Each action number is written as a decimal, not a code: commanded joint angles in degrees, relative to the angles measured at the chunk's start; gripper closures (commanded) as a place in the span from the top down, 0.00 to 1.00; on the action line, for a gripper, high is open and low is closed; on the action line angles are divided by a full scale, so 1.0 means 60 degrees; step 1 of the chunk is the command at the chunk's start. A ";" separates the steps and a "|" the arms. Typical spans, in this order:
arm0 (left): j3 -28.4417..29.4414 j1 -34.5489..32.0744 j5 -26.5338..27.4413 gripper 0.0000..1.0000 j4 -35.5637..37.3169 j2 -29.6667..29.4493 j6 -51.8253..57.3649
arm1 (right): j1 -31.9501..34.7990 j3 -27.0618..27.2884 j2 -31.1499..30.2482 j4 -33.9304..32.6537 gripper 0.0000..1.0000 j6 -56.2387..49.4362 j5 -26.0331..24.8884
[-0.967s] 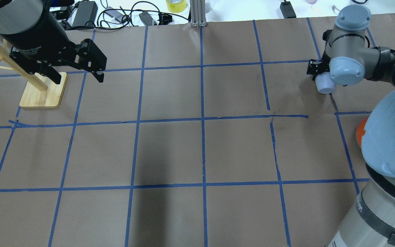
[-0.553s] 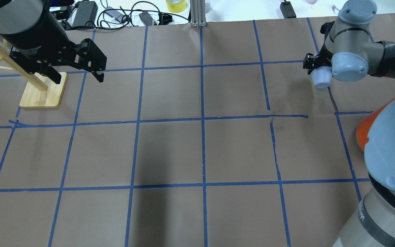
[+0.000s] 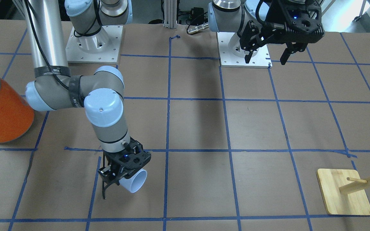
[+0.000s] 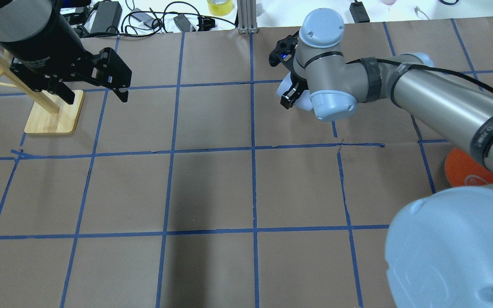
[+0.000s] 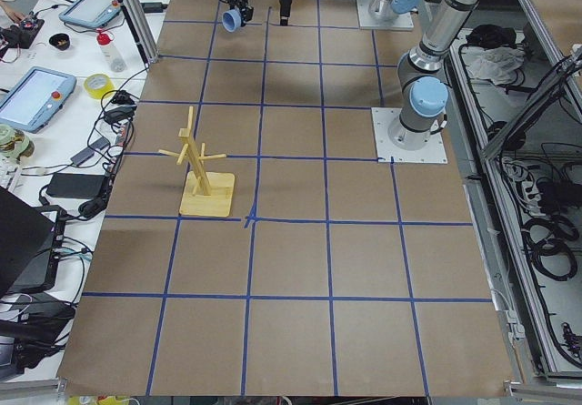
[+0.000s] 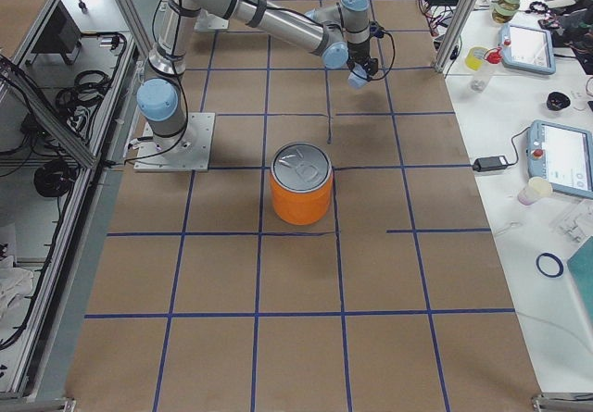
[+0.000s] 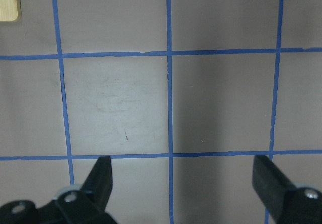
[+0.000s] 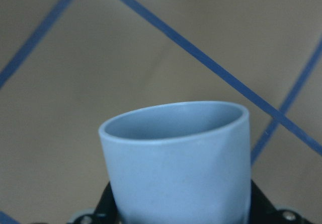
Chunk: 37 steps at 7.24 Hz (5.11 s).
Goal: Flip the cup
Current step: 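Carry the cup with the right gripper toward the left gripper's side, then set the cup down on its side and open the right gripper, then withdraw the right gripper while the left gripper reaches toward the lying cup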
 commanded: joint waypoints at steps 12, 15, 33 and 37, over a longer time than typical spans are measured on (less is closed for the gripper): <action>-0.0024 0.0001 0.0031 1.00 -0.0015 0.0044 0.0026 | 0.2214 -0.1509 0.1723 -0.0081 0.71 -0.3054 0.1431; 0.0005 0.0001 0.0089 1.00 -0.0073 0.0058 0.0012 | 0.2200 -0.1465 0.1517 -0.0052 1.00 -0.2966 0.1401; -0.2573 0.2111 -0.7803 1.00 0.4391 -0.4406 0.4127 | -0.2591 -0.1290 -0.4493 0.8520 1.00 0.7274 -0.0034; -0.2588 0.2096 -0.7908 0.93 0.5346 -0.5652 0.3997 | -0.2591 -0.0996 -0.4327 0.8107 1.00 0.7318 0.0024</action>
